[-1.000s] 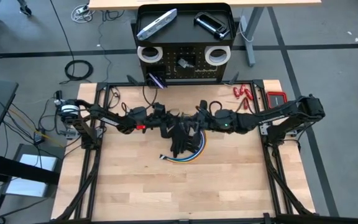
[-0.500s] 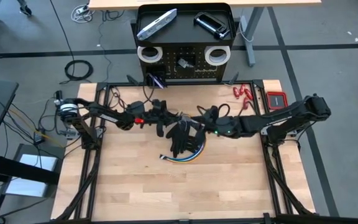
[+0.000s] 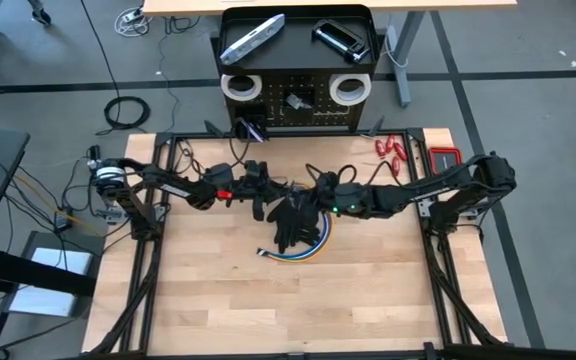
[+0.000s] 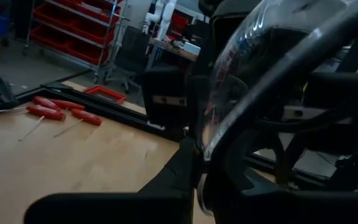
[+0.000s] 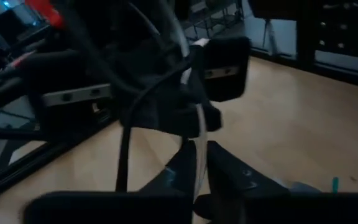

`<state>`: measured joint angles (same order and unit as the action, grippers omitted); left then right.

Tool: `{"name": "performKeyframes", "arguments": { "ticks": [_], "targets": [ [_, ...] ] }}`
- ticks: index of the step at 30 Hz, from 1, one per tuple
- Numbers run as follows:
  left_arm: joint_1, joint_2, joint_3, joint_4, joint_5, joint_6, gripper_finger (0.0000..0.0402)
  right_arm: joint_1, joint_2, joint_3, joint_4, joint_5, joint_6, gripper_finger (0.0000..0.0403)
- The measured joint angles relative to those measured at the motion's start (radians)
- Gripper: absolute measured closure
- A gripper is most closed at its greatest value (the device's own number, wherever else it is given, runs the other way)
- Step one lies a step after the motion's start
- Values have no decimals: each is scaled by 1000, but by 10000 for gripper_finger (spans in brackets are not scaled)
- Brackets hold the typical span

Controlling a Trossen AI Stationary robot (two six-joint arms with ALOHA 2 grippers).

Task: Hang tools onto peg board
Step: Hang the safety goggle on the peg board

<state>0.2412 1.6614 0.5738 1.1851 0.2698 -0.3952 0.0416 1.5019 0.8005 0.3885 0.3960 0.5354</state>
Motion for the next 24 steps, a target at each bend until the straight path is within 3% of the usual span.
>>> {"name": "performKeyframes", "arguments": {
  "ticks": [2,8,13,15,20,22,24],
  "targets": [
    [0,0,-1,0,-19,3,358,-5,2,0,-6,6,0,386],
    [3,0,0,2,-48,22,319,2,-19,0,-11,52,-31,390],
    [36,-1,-32,-15,-28,25,286,-6,-120,0,-164,120,18,390],
    [58,0,-58,-21,-10,24,279,-10,-177,0,-296,229,53,390],
    [85,0,-150,-26,-29,25,276,-47,-249,1,-764,672,279,390],
    [85,0,-181,-29,-59,32,276,-84,-233,0,-901,764,389,390],
    [82,0,-203,-26,-100,48,275,-140,-189,0,-934,791,448,390]
  ]
}}
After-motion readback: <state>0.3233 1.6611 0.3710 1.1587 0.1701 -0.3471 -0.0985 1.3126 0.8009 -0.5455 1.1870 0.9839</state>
